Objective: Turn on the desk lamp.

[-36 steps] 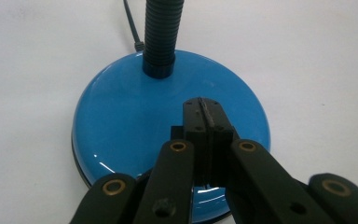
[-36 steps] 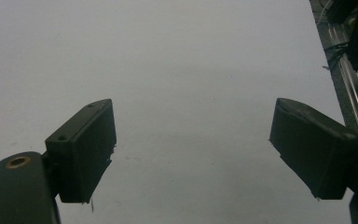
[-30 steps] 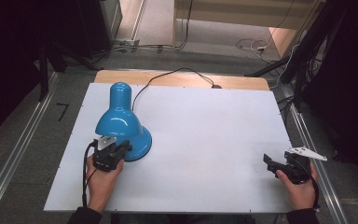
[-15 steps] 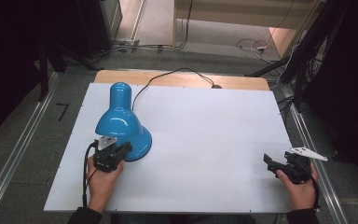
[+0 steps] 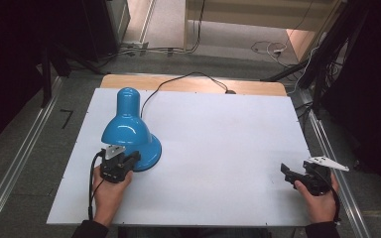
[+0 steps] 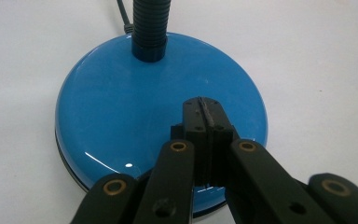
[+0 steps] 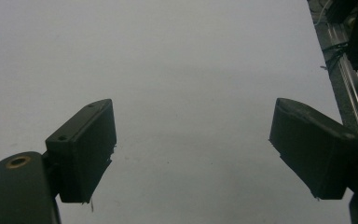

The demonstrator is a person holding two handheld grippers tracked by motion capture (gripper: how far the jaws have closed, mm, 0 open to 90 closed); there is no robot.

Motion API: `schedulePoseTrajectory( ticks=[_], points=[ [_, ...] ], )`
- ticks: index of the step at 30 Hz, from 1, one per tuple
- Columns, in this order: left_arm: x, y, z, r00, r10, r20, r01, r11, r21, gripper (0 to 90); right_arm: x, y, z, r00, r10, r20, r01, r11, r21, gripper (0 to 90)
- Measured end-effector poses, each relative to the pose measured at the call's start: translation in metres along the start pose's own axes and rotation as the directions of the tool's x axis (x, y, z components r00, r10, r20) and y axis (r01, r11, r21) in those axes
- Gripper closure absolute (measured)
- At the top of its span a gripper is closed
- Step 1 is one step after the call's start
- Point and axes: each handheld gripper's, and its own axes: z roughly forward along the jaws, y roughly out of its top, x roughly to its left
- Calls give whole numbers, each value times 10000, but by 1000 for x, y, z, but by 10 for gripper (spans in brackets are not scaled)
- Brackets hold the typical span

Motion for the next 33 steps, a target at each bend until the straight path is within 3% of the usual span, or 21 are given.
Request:
schedulePoseTrajectory(
  ticks=[31, 33],
  points=[
    [-5, -1, 0, 9971, 681, -331, -678, 9976, 109, 900, 1, 0, 0, 10000, 12, 10, -12, 10000, 79, 134],
    [-8, -2, 0, 9974, 700, -185, -695, 9973, 253, 900, 1, 0, 0, 10000, -2, 10, 2, 10000, 67, 134]
  ],
)
